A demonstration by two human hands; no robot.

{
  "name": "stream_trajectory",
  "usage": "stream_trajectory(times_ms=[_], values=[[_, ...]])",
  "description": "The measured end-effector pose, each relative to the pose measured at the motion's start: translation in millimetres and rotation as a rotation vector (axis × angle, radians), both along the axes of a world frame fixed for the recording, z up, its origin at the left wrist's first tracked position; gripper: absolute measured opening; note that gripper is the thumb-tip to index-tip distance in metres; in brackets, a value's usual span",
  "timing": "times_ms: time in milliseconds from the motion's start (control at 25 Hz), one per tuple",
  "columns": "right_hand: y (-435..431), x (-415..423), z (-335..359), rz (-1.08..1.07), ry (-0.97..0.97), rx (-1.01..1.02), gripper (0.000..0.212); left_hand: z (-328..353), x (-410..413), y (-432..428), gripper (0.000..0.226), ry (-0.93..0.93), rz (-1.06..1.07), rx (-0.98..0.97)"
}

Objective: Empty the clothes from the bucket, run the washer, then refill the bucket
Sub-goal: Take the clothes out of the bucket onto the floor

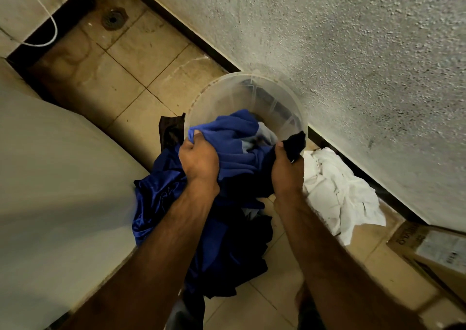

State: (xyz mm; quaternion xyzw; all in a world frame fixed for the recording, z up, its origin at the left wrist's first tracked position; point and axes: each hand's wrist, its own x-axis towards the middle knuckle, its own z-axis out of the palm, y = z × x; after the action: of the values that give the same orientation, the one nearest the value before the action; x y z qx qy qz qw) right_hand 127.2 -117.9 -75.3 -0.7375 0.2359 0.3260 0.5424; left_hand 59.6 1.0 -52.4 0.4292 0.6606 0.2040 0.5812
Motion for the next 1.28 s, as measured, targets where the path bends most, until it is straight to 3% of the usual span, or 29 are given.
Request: stream_trajectory(times_ms=[120,280,400,480,680,760,840,960,1080,1200,1280], values=[[-0.1,-14.2,-31.6,0.008,0.304,0.168,0.099,5.0,-6.5,-11.1,0.026,0.012,-0.111,-0.331],[5.2,-25.9,-29.6,0.173,0.266,0.209,0.103,-14.0,-19.2,-17.5,0.031,0.043,-0.272,-0.405],[12.9,-26.2,-5.2,0.239,0.225,0.265,0.083,-18.5,-17.3,-26.7,0.01,0.179,-0.403,-0.16],[13.3,-27.1,0.7,0.214,0.224,0.29,0.06,-16.2,-15.7,-28.9,0.018,0.195,-0.479,-0.09],[18.3,-23.4,0.2,0.141,0.141,0.223,0.03,-19.0,-10.8,-24.7,0.008,0.019,-0.364,-0.198],[21.9,-22.0,-2.2,0.14,0.105,0.231,0.036,-19.3,-12.4,-21.3,0.021,-0.151,-0.356,-0.377],[24.2,-21.5,-5.4,0.175,0.124,0.248,0.04,-12.4,-15.8,-19.7,0.034,-0.144,-0.461,-0.47],[21.0,-20.4,0.6,0.259,0.149,0.127,0.04,-6.4,-16.0,-27.5,0.028,0.02,-0.414,-0.301],[18.0,-19.5,2.9,0.315,-0.088,-0.021,0.05,-5.4,-14.0,-24.8,0.021,0.178,-0.393,-0.055],[19.6,-17.1,5.3,0.341,-0.137,0.056,0.1,9.6,-23.5,-22.6,0.039,0.31,-0.546,0.172],[18.5,-17.9,-3.0,0.393,-0.047,0.18,0.101,17.2,-34.9,-21.5,0.041,0.249,-0.575,0.18]])
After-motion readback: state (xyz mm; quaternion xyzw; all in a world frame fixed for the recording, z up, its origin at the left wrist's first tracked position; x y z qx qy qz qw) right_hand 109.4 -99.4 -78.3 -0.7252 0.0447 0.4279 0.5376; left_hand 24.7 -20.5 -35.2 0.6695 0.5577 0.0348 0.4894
